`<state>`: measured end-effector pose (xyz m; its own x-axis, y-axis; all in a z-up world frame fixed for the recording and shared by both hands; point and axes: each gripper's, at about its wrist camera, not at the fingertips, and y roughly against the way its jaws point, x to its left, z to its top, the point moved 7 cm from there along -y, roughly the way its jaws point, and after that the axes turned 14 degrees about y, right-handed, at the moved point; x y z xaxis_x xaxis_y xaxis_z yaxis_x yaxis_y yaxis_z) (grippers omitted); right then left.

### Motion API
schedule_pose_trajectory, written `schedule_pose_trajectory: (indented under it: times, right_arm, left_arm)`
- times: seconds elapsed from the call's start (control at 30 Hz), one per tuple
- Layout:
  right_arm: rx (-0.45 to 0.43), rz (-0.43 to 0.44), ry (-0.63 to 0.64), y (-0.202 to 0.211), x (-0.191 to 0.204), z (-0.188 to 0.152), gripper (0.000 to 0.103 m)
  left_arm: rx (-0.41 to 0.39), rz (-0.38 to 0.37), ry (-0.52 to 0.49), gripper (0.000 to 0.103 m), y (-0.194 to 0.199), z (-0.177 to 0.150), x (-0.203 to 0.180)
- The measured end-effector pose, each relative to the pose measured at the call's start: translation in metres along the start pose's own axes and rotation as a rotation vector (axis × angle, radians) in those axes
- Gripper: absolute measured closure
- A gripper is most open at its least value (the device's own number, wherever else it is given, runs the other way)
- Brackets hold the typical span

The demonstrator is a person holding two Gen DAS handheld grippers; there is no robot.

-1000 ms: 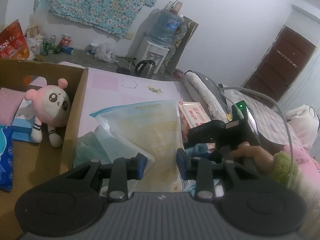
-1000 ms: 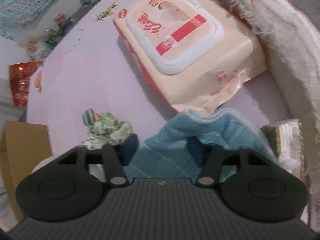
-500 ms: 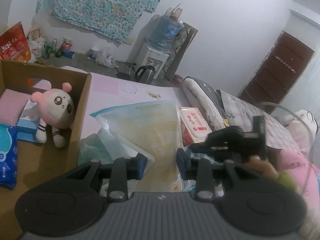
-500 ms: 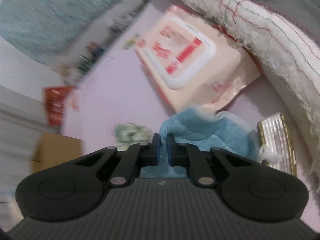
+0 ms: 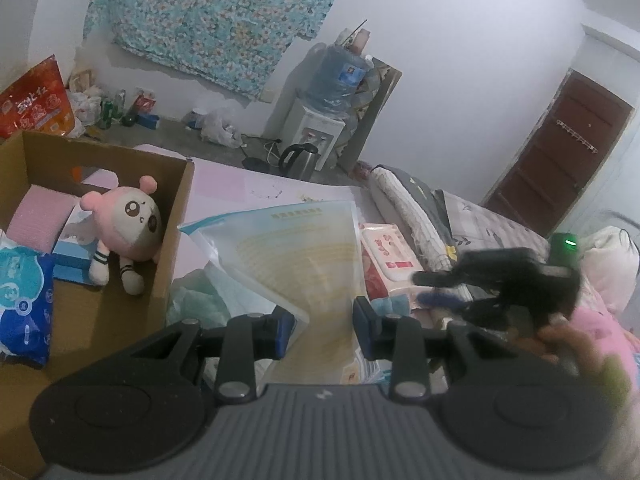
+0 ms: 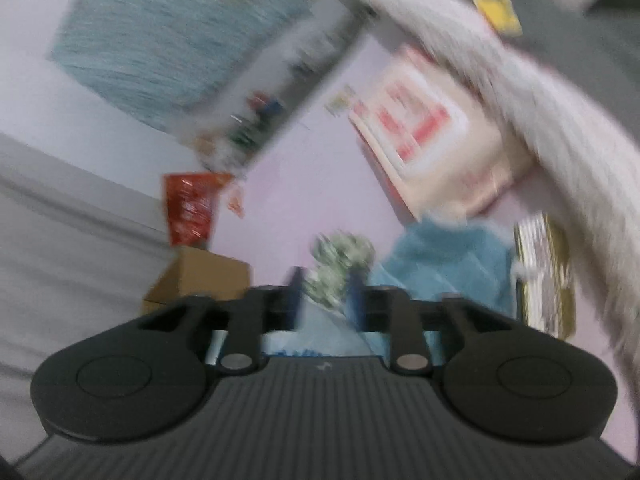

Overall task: Organize soft objects
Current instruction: 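Grasp the blue checked towel with the right gripper and lift it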

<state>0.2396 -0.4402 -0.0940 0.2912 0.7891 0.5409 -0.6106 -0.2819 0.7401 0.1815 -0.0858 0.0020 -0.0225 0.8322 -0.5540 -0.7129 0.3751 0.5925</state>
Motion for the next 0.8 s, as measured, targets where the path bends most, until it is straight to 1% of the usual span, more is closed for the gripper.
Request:
schedule_pose_trajectory:
  times: [0.03, 0.07, 0.1, 0.13, 0.17, 0.23, 0.3, 0.37, 0.4, 0.43, 0.5, 0.53, 0.57, 0.6, 0.67, 0.8]
  right_arm:
    - [0.012, -0.048, -0.014, -0.010, 0.000, 0.000, 0.045]
    - [0.028, -0.106, -0.021, -0.020, -0.002, 0.003, 0.041]
    - [0.042, -0.163, -0.035, -0.030, -0.004, 0.006, 0.039]
    - [0.056, -0.211, -0.050, -0.039, -0.005, 0.008, 0.032]
    - [0.075, -0.262, -0.058, -0.051, -0.007, 0.010, 0.027]
    - [0.105, -0.364, -0.059, -0.071, -0.010, 0.013, 0.025]
    - [0.110, -0.430, -0.058, -0.085, -0.012, 0.012, 0.024]
    - [0.099, -0.453, -0.048, -0.091, -0.013, 0.009, 0.024]
    - [0.078, -0.460, -0.034, -0.091, -0.013, 0.007, 0.024]
    - [0.062, -0.465, -0.021, -0.090, -0.012, 0.005, 0.028]
    - [0.037, -0.494, 0.002, -0.083, -0.011, 0.000, 0.047]
    - [0.025, -0.499, 0.004, -0.080, -0.014, -0.001, 0.060]
    - [0.016, -0.489, 0.000, -0.076, -0.017, -0.003, 0.070]
    - [0.008, -0.477, -0.012, -0.073, -0.021, -0.004, 0.075]
    - [-0.010, -0.426, -0.042, -0.068, -0.034, -0.004, 0.081]
    - [-0.057, -0.315, -0.103, -0.057, -0.042, -0.011, 0.085]
  left_arm:
    - [0.000, 0.000, 0.001, 0.069, 0.000, 0.000, 0.000]
    - [0.000, 0.002, 0.000, 0.069, 0.000, -0.001, 0.000]
    - [0.002, 0.003, -0.001, 0.069, 0.000, -0.001, 0.001]
    - [0.003, 0.003, -0.001, 0.069, -0.001, -0.001, 0.001]
    - [0.005, 0.004, 0.001, 0.069, -0.001, 0.000, 0.002]
    - [0.006, 0.005, 0.004, 0.069, -0.003, 0.002, 0.004]
    - [0.006, 0.006, 0.007, 0.069, -0.004, 0.005, 0.007]
    - [0.003, 0.007, 0.009, 0.069, -0.004, 0.007, 0.011]
    - [0.003, 0.008, 0.010, 0.069, -0.004, 0.009, 0.013]
    - [0.003, 0.008, 0.012, 0.069, -0.004, 0.009, 0.014]
    - [0.005, 0.009, 0.016, 0.069, -0.005, 0.010, 0.018]
    - [0.009, 0.010, 0.020, 0.069, -0.006, 0.010, 0.020]
    - [0.013, 0.008, 0.024, 0.069, -0.007, 0.010, 0.021]
    - [0.018, 0.003, 0.029, 0.069, -0.008, 0.010, 0.022]
    - [0.023, -0.004, 0.036, 0.069, -0.008, 0.008, 0.022]
    - [0.025, -0.008, 0.036, 0.069, -0.005, 0.004, 0.021]
